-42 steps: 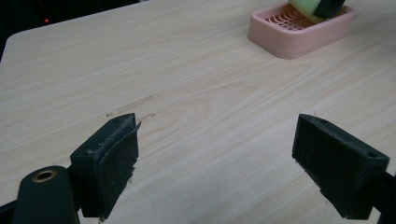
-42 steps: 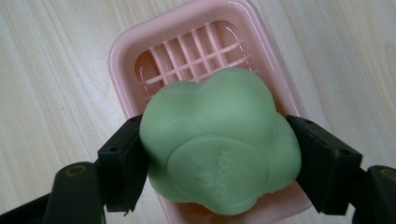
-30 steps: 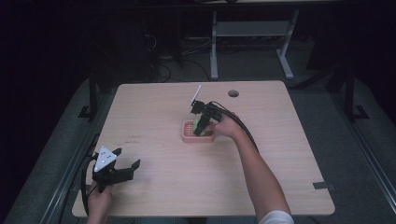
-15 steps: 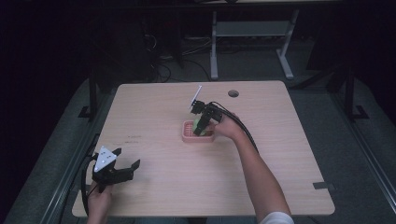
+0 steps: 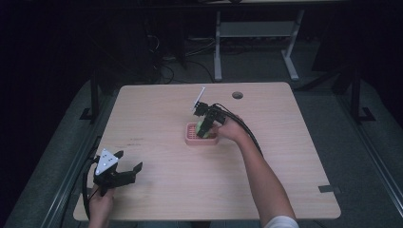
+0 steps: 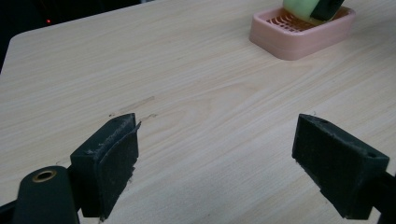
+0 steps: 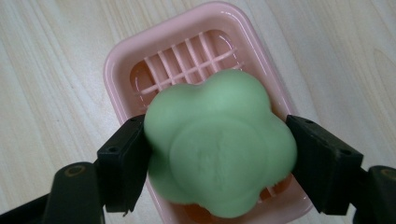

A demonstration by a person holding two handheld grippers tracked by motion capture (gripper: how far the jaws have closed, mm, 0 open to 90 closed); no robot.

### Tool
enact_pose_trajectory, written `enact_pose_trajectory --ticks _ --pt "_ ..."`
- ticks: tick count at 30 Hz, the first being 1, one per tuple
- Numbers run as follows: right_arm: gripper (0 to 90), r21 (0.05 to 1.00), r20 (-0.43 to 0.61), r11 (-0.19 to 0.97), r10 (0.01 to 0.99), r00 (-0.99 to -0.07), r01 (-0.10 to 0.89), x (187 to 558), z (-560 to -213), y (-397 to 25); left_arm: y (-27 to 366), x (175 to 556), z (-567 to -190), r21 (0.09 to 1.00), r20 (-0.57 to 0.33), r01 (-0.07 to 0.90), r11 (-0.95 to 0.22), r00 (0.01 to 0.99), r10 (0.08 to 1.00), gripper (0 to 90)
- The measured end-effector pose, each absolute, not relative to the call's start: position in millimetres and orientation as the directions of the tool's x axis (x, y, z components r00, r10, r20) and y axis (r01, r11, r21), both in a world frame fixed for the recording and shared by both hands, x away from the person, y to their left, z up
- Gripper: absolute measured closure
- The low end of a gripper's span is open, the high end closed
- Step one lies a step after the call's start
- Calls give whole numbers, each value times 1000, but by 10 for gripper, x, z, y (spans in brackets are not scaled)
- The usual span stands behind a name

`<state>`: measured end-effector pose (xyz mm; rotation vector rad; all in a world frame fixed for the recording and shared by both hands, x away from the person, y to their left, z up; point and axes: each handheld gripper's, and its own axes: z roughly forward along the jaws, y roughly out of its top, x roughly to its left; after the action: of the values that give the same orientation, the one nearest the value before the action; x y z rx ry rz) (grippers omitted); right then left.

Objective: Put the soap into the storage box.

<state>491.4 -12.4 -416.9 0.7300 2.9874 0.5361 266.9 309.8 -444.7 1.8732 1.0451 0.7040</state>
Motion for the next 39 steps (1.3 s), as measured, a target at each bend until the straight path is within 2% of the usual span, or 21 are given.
enact_pose_trajectory --ticks 26,39 --pt "235 394 101 785 480 -871 478 4834 -4029 -328 3103 2652 -4443 878 63 387 -281 489 870 142" --pt "234 432 88 769 483 -871 471 4719 -3894 -514 3104 2639 -4438 878 75 381 -288 486 871 142"
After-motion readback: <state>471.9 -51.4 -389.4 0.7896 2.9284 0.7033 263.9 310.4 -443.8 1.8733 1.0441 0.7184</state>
